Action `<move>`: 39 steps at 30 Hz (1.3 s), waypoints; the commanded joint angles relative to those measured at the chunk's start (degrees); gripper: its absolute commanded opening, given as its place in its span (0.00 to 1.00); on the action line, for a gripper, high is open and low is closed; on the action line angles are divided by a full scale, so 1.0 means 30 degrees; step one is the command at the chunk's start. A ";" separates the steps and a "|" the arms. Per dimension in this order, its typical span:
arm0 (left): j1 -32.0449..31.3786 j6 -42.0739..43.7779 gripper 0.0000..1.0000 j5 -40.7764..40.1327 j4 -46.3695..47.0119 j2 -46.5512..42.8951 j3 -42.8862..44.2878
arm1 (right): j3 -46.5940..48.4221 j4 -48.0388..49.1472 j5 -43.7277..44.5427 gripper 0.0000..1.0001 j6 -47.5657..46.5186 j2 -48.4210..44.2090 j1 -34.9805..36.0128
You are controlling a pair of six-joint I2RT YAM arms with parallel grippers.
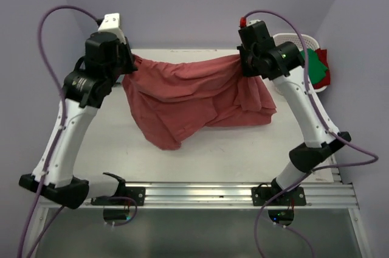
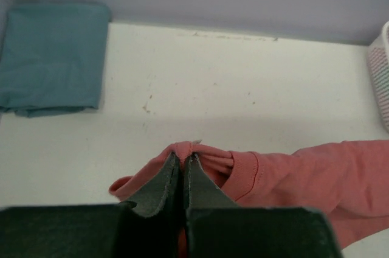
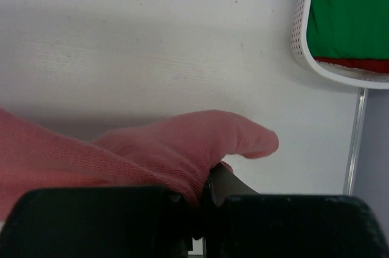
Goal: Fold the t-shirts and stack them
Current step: Flatten out the tshirt
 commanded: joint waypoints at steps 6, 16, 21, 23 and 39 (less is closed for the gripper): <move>0.5044 -0.0528 0.00 0.3973 0.4468 0.2272 -0.7804 | -0.3527 0.2508 -0.2349 0.00 0.0049 0.2553 -0.1134; 0.6624 -0.1057 0.00 0.3646 0.7547 0.6314 -0.8405 | -0.3595 0.4178 -0.3721 0.00 0.0111 0.6830 -0.1573; 0.7037 -0.0764 0.00 0.4553 0.9740 0.8337 -0.6558 | -0.0724 0.4209 -0.2790 0.00 0.0283 0.9436 -0.2187; 0.7125 -0.0646 0.00 0.5520 1.1352 0.9154 -0.6207 | 0.1004 0.4326 -0.1219 0.00 0.0635 1.0901 -0.2480; 0.5756 -0.2695 0.91 1.0650 1.3676 0.6731 -1.1064 | -0.3397 0.7660 0.0440 0.99 0.2013 0.8514 -0.2511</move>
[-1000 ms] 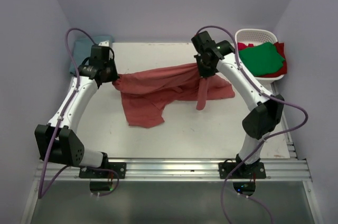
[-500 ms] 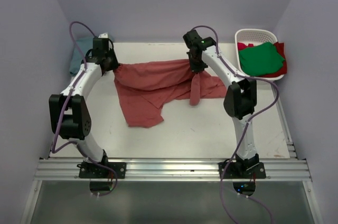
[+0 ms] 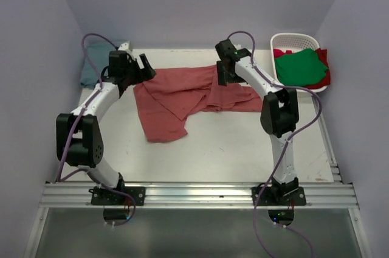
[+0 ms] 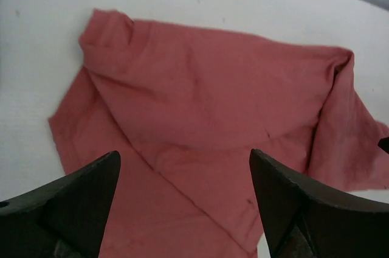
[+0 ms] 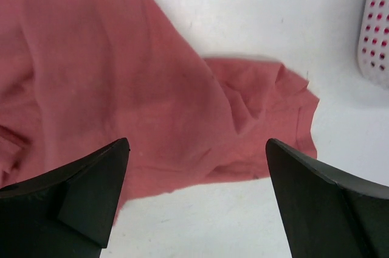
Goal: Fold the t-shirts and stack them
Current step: Flatten out the tshirt
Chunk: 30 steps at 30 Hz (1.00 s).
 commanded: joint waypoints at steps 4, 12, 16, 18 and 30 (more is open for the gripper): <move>-0.3337 -0.1637 0.81 0.1703 -0.1123 -0.1856 -0.2789 | -0.5259 0.2131 -0.1783 0.99 0.0615 -0.5005 0.0470; -0.6972 -0.4390 0.58 -0.0428 -0.0886 -0.0159 -0.3671 | -0.7751 0.2454 -0.2370 0.99 0.0938 -0.6414 0.0968; -0.7180 -0.5007 0.49 -0.1486 -0.1122 0.0984 -0.3759 | -0.8455 0.2571 -0.2605 0.99 0.1055 -0.6677 0.1085; -0.7180 -0.5125 0.47 -0.1955 -0.1268 0.1541 -0.3671 | -0.8777 0.2659 -0.2751 0.98 0.1085 -0.6853 0.1086; -0.7355 -0.5008 0.46 -0.2016 -0.1679 0.3124 -0.2411 | -0.9305 0.2865 -0.2694 0.98 0.1114 -0.6971 0.1086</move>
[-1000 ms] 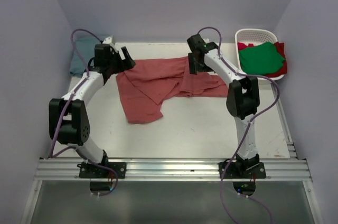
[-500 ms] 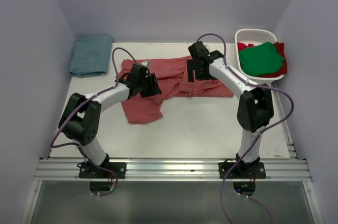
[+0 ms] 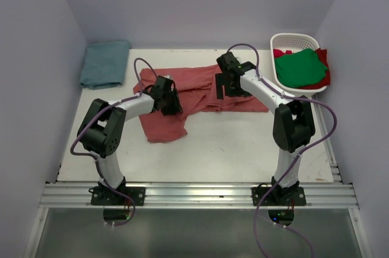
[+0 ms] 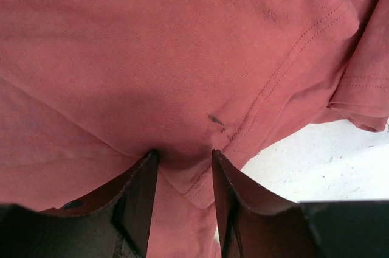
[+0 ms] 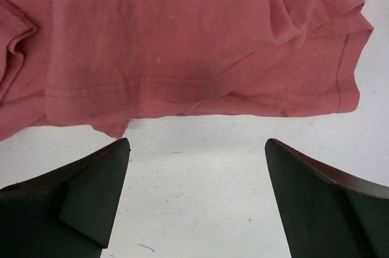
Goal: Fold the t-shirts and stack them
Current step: Flatten out the tshirt
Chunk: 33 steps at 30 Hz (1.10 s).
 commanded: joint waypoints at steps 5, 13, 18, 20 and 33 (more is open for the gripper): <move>-0.0384 -0.0170 0.31 0.0120 0.0113 0.0371 0.0933 | -0.0375 0.0512 0.0127 0.92 0.0342 -0.0967 0.0037; -0.0589 0.0181 0.00 -0.0639 -0.0880 -0.1087 0.0874 | -0.0931 0.0774 -0.0019 0.73 0.0255 -0.1201 0.0037; -0.0999 0.0649 0.00 -0.1900 -0.2664 -0.3696 0.1401 | -0.0962 0.1330 -0.1217 0.70 0.0108 -0.0765 0.0037; -0.1058 0.0767 0.00 -0.2280 -0.3107 -0.5073 0.1695 | -0.0611 0.1944 -0.3147 0.73 -0.0212 -0.0470 0.0066; -0.1029 0.1265 0.00 -0.3921 -0.5832 -0.9207 0.2164 | 0.8345 -0.0013 -0.5443 0.73 -0.0011 0.6324 0.1530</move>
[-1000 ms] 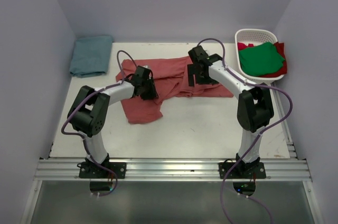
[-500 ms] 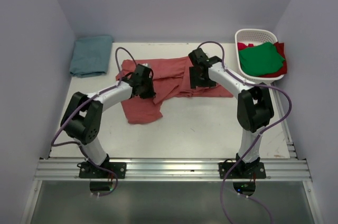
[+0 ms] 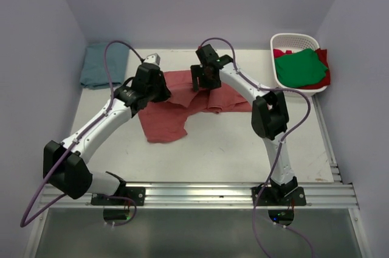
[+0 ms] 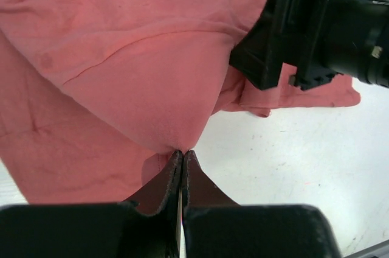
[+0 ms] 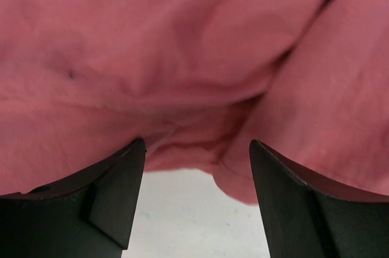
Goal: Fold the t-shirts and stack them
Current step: Flatten out the tshirt
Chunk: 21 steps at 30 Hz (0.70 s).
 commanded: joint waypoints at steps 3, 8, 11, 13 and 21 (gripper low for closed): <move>-0.0038 0.0771 0.00 -0.1882 -0.1696 -0.1233 0.0605 | 0.2792 -0.3021 0.0973 0.70 0.0663 0.2551 0.0103; 0.0341 0.1035 0.00 -0.2152 -0.1904 -0.1937 0.0752 | -0.1237 -0.2442 0.3143 0.68 0.1686 0.0652 0.0131; 0.0693 0.1152 0.00 -0.1859 -0.1845 -0.1996 0.0782 | -0.2826 -0.1944 0.3556 0.67 0.1777 -0.0289 0.0073; 0.0869 0.1211 0.00 -0.1742 -0.1845 -0.2025 0.0782 | -0.3124 -0.1768 0.3498 0.61 0.1748 -0.0203 0.0044; 0.1280 0.1328 0.00 -0.1449 -0.1845 -0.2259 0.0694 | -0.3271 -0.2614 0.4578 0.00 0.1690 -0.1780 0.0044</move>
